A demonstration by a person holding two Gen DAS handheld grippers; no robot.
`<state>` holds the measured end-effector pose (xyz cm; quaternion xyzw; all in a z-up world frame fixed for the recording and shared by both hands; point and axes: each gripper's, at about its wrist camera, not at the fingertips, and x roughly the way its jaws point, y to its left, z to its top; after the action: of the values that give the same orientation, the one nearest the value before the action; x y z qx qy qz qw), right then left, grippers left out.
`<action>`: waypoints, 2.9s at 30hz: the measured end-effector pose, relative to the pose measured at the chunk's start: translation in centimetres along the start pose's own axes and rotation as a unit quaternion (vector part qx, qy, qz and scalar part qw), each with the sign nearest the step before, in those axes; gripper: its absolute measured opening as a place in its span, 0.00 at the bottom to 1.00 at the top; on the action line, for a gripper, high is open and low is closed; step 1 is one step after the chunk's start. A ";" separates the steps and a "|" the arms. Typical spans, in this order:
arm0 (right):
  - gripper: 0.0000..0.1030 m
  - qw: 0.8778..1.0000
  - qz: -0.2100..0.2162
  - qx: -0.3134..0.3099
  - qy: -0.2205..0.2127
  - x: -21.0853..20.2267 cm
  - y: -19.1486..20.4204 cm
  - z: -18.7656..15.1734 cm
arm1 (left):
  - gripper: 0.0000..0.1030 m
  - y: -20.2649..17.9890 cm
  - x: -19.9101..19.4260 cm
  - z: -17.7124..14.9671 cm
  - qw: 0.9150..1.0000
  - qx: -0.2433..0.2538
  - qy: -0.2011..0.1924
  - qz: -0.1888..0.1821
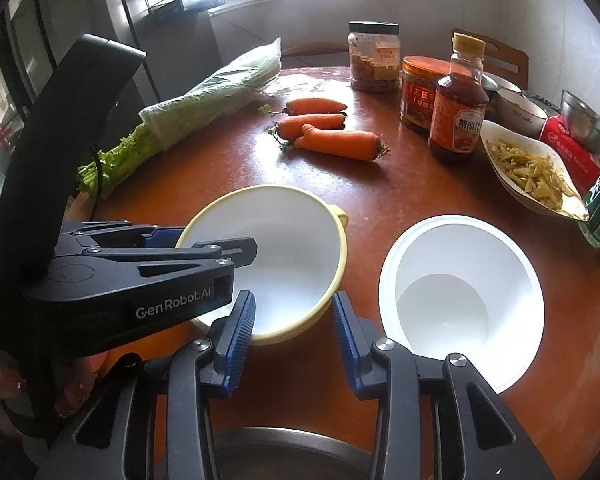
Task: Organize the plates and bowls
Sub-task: 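Grip the rim of the yellow handled bowl with the left tool, then lift the yellow bowl with the left tool, then carry the yellow bowl with the left tool and lower it onto the steel bowl stack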
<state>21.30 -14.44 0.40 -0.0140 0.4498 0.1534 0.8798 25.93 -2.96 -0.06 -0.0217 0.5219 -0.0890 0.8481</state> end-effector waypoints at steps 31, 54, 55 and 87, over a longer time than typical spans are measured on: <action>0.37 1.000 -0.003 -0.005 -0.023 -0.8 0.5 0.7 | 0.32 0.4 -2.2 -0.4 0.999 0.000 -0.031 0.008; 0.38 0.999 0.001 -0.006 -0.053 -4.4 1.5 -0.8 | 0.32 -0.8 -5.8 -2.1 0.998 0.013 -0.056 0.008; 0.38 0.998 0.001 -0.006 -0.054 -4.5 1.5 -0.9 | 0.32 -1.0 -6.0 -2.2 0.998 0.015 -0.058 0.010; 0.39 0.995 -0.014 0.010 -0.099 -11.8 -0.3 -7.8 | 0.32 -8.1 -10.2 -8.1 0.994 0.065 -0.091 0.014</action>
<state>8.77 -19.04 5.08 0.0034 0.3621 0.1374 0.9220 13.21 -8.71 6.29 0.0324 0.4357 -0.1082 0.8930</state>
